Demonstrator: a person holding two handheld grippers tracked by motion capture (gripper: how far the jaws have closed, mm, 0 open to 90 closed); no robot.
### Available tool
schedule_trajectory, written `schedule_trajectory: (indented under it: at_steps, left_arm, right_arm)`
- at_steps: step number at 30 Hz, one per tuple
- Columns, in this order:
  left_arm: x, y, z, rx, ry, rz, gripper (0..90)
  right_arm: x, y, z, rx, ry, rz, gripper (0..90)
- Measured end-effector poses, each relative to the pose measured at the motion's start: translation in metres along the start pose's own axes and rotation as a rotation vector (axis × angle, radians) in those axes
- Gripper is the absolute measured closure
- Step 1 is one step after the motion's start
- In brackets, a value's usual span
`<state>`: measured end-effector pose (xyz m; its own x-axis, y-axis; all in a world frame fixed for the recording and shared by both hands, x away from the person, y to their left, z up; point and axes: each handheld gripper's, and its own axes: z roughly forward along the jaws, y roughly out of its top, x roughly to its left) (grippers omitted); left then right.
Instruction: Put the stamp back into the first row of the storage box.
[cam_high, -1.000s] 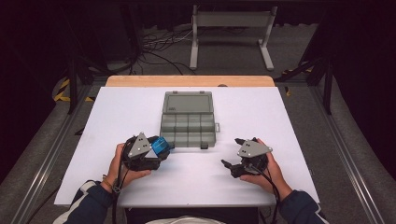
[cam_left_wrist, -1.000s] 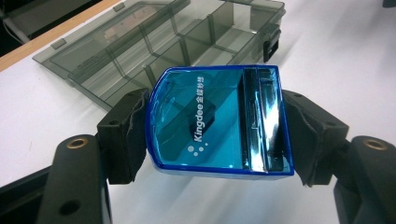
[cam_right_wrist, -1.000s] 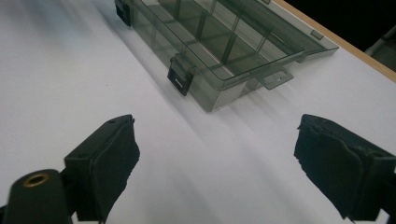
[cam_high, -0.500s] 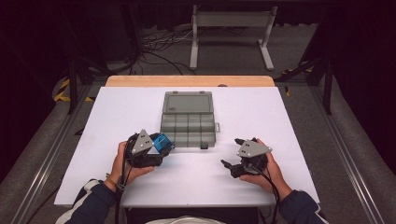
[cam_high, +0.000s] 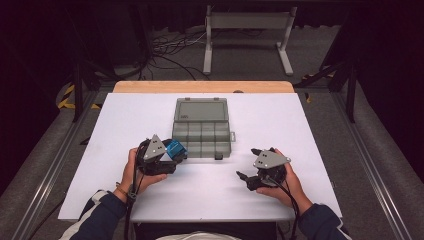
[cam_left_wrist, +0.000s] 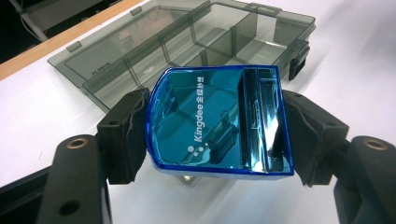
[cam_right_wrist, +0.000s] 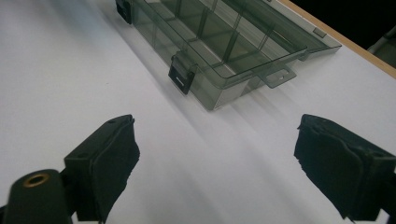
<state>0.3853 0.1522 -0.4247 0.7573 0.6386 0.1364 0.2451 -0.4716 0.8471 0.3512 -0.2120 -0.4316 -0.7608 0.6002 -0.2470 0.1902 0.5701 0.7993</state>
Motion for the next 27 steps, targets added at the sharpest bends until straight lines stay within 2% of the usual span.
schedule_trajectory:
  at_steps: [22,27]
  left_arm:
    - [0.006,0.022,0.026,0.008,0.011,-0.053,30.9]
    - [0.006,0.028,0.034,0.02,0.031,-0.085,30.9]
  right_arm:
    - [0.0,0.0,0.0,0.003,0.003,-0.001,13.0]
    - [0.0,-0.001,0.001,0.006,0.005,-0.004,13.0]
